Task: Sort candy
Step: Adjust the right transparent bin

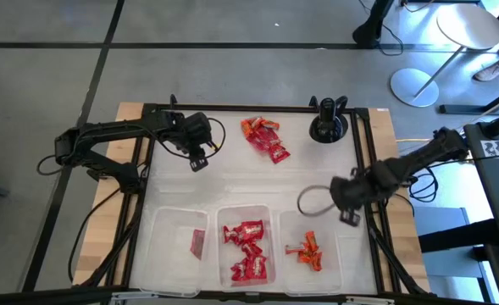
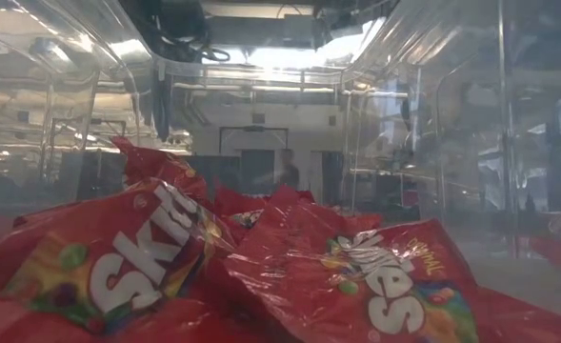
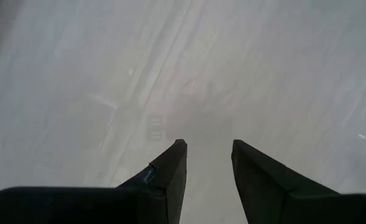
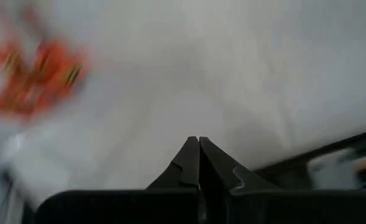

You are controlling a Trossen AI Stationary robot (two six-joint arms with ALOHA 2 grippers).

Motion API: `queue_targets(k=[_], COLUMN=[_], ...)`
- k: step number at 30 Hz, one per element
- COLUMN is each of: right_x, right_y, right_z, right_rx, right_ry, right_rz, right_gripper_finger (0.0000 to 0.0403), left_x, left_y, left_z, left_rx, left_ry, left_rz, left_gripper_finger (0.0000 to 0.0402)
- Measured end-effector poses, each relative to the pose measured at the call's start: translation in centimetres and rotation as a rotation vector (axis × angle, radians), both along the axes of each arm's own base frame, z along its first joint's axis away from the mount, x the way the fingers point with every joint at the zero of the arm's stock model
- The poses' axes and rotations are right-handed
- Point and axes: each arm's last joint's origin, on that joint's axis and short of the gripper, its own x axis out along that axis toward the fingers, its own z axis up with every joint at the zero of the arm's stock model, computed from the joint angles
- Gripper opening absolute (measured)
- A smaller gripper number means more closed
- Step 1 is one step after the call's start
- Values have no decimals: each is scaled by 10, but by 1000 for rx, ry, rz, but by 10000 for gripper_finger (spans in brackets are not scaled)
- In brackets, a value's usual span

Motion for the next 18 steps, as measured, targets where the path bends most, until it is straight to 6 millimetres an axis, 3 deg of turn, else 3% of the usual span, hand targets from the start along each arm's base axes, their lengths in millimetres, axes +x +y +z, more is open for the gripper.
queue_targets(k=[5,11,18], right_x=[-6,1,30], right_y=[39,93,118], right_z=[-15,-31,-55], right_rx=[174,318,334], right_ry=[82,46,-42], right_rz=[160,344,365], right_gripper_finger=[1,0,0], left_x=[1,1,1], left_y=[0,0,0], left_z=[0,0,0], left_rx=[3,2,6], left_ry=[-7,-10,-9], left_rz=[2,7,-4], left_gripper_finger=[119,119,119])
